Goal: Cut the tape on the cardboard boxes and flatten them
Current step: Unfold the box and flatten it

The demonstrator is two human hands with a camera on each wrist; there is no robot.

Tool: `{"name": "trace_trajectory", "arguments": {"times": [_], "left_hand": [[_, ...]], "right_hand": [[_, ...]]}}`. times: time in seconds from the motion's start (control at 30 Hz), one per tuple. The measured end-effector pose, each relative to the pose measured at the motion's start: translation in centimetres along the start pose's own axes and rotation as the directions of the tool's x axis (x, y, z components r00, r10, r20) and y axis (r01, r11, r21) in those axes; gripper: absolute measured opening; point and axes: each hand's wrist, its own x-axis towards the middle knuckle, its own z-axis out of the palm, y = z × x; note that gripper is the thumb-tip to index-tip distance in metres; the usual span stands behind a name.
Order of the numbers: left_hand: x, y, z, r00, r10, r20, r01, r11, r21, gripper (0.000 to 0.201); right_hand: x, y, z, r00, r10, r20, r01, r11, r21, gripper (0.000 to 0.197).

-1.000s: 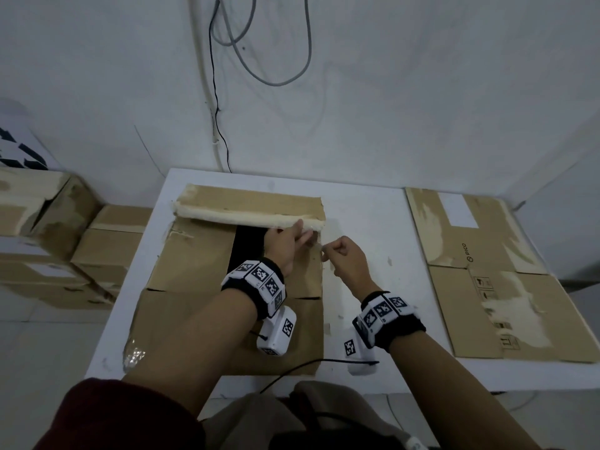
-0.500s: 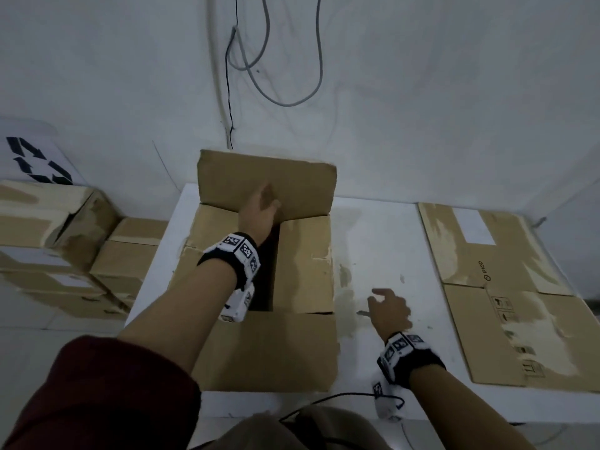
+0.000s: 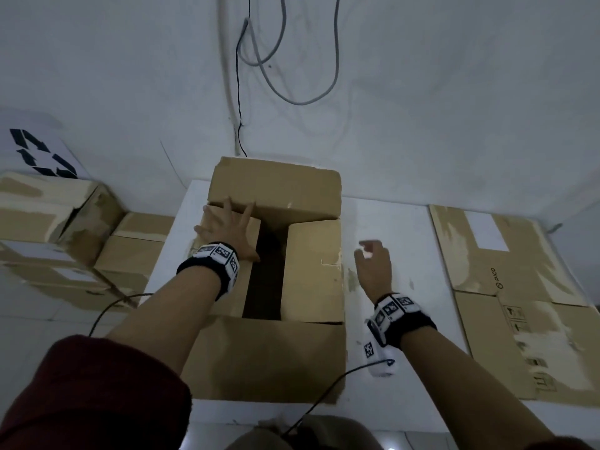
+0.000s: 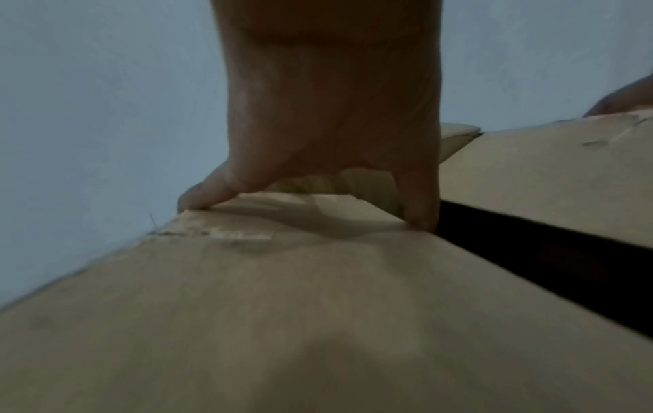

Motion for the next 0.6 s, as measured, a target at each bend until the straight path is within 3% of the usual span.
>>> {"name": "trace_trajectory", "arguments": {"times": [0.07,0.17,0.23,0.33,0.4,0.53,0.6], "left_hand": [[0.4,-0.3,-0.5,1.0,0.01,0.019,-0.01,1.0,0.001,0.124],[0.4,-1.0,-1.4,0.999,0.051,-0.002,-0.051,0.997,-0.058,0.114],[0.0,-1.7,-2.1,0.996,0.091,-0.016,-0.092,0.985,-0.143,0.105],[-0.4,-2.9,-3.3,0.987,0.161,0.019,-0.143,0.921,-0.362,0.107],[-1.0,-3.8,-4.5,0.979,0.202,0.038,-0.144,0.807,-0.572,0.11],[-2.5,-7.0,-6.7,0.978,0.19,0.089,0.004,0.407,-0.914,0.09],[-3.3,-9.5,-7.6,0.963,0.237,0.128,0.043,0.334,-0.942,0.079]], "right_hand": [[1.2,-3.4,0.9,0.991,-0.11,0.076,0.103,0.991,0.091,0.043],[3.5,-6.6,2.2,0.926,-0.212,0.313,0.271,0.95,-0.159,0.069],[4.5,-7.4,2.6,0.9,-0.147,0.41,0.311,0.876,-0.369,0.08],[5.4,-7.5,3.2,0.888,-0.044,0.457,0.248,0.884,-0.397,0.094],[5.3,-7.6,3.6,0.881,-0.004,0.473,0.212,0.897,-0.387,0.103],[3.0,-9.1,5.1,0.895,0.118,0.429,0.196,0.762,-0.618,0.128],[1.4,-10.4,6.2,0.901,0.194,0.388,0.15,0.7,-0.698,0.144]]}}
